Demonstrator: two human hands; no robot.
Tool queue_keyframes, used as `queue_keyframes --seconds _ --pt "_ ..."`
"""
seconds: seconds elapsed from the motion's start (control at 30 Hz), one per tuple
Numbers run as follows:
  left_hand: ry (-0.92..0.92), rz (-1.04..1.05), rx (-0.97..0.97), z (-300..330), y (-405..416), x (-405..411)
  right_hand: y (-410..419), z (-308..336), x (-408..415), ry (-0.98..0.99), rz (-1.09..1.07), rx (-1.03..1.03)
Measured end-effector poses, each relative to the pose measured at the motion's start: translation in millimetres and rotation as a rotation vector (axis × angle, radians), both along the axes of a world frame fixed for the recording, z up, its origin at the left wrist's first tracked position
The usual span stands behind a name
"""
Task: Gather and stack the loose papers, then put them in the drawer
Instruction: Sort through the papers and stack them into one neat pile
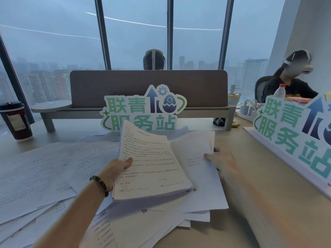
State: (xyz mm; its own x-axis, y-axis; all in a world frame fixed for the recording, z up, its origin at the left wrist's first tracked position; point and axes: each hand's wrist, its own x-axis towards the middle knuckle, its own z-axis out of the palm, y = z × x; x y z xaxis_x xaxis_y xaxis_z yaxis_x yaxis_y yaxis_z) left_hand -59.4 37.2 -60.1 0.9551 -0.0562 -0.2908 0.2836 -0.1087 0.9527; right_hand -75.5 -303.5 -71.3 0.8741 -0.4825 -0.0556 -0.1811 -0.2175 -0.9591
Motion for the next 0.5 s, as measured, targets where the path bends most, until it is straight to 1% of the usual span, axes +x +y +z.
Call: queue_keyframes --seconds 0.07,0.1,0.23,0.3,0.37,0.43,0.5 --pt "-0.001 -0.003 -0.001 -1.0 0.4 0.7 -3.4 2.1 -1.9 -0.029 -0.056 0.0" --pt "-0.003 -0.001 0.0 -1.7 0.4 0.9 -2.0 2.8 -4.0 -0.03 -0.051 0.001" --pt "-0.003 -0.003 0.016 -2.3 -2.1 -1.1 6.2 -3.7 -8.1 0.056 0.152 0.044" --pt "-0.008 -0.002 0.031 -2.1 -3.2 -1.9 7.4 -4.4 -6.8 0.046 0.134 0.085" --pt "-0.011 0.0 0.045 -2.5 -3.7 -2.0 5.8 1.4 -6.3 0.027 0.129 0.216" --pt "-0.014 -0.002 0.062 -3.5 -3.6 -1.6 3.5 8.5 -5.3 0.02 0.157 0.4" --pt "-0.011 0.0 0.075 -3.7 -3.4 -1.6 0.0 11.2 -2.3 0.069 0.231 0.438"
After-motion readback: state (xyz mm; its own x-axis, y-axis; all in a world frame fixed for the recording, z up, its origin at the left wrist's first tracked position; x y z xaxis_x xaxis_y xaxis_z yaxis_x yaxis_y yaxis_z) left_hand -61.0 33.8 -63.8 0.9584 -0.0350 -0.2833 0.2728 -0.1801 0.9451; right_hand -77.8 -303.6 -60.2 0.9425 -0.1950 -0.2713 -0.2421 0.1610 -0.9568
